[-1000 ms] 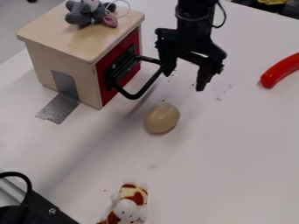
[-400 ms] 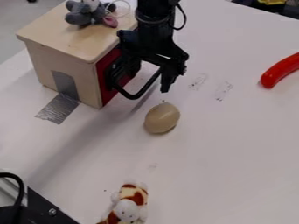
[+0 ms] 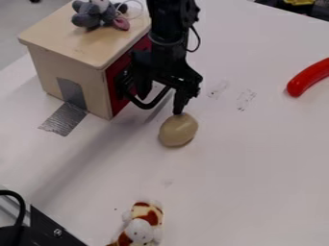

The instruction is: Open the drawer in the top of the table

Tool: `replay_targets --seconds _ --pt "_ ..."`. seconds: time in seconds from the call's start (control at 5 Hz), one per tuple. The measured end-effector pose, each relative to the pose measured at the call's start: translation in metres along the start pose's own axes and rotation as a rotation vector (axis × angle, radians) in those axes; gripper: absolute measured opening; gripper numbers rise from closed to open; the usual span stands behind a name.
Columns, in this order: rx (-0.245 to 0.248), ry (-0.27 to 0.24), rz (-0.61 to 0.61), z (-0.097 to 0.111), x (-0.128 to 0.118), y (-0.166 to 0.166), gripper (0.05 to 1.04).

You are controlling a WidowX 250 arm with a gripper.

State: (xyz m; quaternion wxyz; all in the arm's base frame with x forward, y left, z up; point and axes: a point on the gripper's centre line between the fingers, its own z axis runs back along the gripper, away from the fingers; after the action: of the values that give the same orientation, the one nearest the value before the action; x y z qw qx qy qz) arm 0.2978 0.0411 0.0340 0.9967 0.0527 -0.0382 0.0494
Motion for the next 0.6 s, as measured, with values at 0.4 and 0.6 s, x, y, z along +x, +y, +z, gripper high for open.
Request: replay_targets --seconds 0.4,0.6 --pt "0.006 -0.005 0.017 -0.0194 0.0113 -0.0016 0.688" --pt "0.008 -0.008 0.022 -0.0194 0.0119 -0.0014 0.375"
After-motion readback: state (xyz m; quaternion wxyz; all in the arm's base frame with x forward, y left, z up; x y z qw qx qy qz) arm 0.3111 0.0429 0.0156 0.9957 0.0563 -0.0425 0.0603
